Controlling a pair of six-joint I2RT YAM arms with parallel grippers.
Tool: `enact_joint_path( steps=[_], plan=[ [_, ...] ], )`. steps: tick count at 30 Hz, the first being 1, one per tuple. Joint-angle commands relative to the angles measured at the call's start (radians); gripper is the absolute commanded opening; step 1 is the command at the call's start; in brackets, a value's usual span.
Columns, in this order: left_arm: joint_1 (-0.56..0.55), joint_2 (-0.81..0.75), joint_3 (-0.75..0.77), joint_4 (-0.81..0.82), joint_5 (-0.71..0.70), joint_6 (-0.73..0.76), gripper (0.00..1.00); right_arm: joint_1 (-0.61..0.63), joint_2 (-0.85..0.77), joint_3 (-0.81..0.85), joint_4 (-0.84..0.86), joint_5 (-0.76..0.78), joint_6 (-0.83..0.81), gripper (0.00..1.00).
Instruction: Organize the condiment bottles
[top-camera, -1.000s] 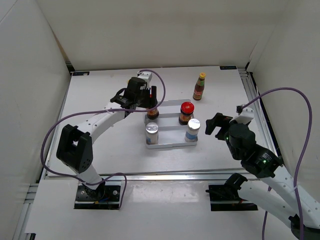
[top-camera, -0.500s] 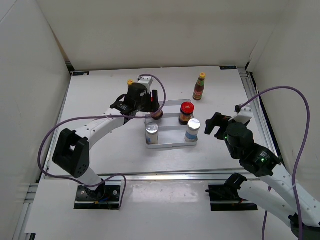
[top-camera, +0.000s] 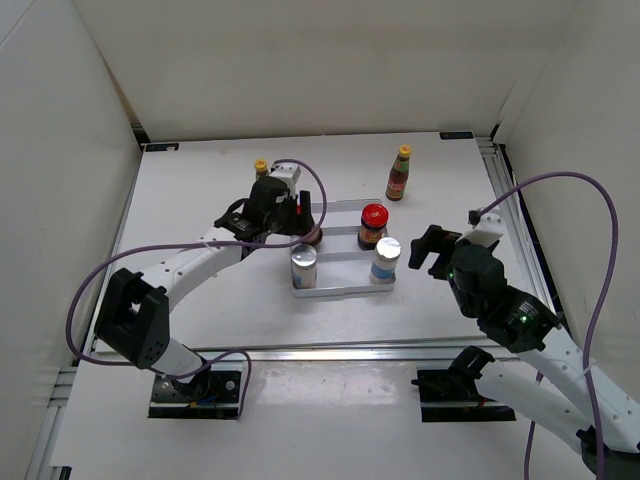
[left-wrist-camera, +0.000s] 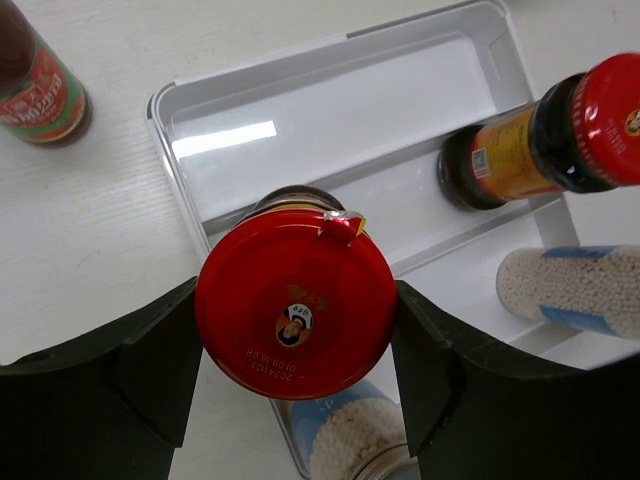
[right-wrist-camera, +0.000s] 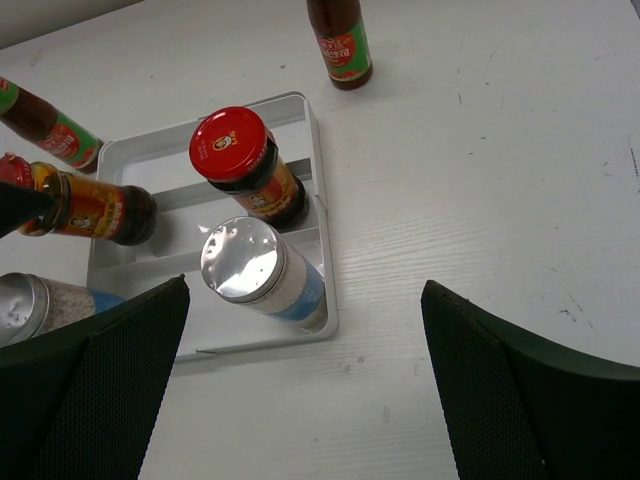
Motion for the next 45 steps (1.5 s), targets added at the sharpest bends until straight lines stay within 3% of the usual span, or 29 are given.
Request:
enact_joint_path(
  steps=[1, 9, 16, 19, 23, 26, 27, 30, 39, 45],
  plan=[
    [-0.003, -0.084, 0.003, 0.012, -0.011, 0.006, 0.11, 0.005, 0.003, 0.011, 0.013, 0.013, 0.012, 1.00],
    [-0.003, -0.095, 0.014, 0.003, -0.029, 0.026, 0.11, 0.005, 0.032, 0.020, 0.013, 0.004, 0.021, 1.00],
    [-0.003, 0.002, 0.106, -0.042, -0.039, 0.066, 0.26, 0.005, 0.032, 0.020, 0.013, 0.004, 0.021, 1.00],
    [-0.003, 0.036, 0.158, -0.053, -0.039, 0.076, 0.40, 0.005, 0.032, 0.020, 0.013, 0.004, 0.021, 1.00],
    [-0.003, 0.062, 0.201, -0.062, -0.049, 0.076, 0.66, 0.005, 0.032, 0.029, 0.013, 0.004, 0.021, 1.00],
    [-0.003, 0.083, 0.210, -0.062, -0.049, 0.076, 0.75, 0.005, 0.032, 0.029, 0.004, 0.004, 0.021, 1.00],
    [-0.003, 0.083, 0.221, -0.073, -0.049, 0.076, 0.90, 0.005, 0.032, 0.029, 0.004, 0.004, 0.021, 1.00],
    [-0.003, 0.092, 0.230, -0.083, -0.049, 0.085, 1.00, 0.005, 0.032, 0.029, 0.004, 0.004, 0.021, 1.00],
    [-0.003, 0.071, 0.295, -0.114, -0.092, 0.109, 1.00, 0.005, 0.032, 0.048, 0.004, 0.004, 0.021, 1.00],
    [0.024, -0.060, 0.391, -0.210, -0.219, 0.198, 1.00, 0.005, 0.089, 0.141, -0.039, 0.065, -0.157, 1.00]
  ],
)
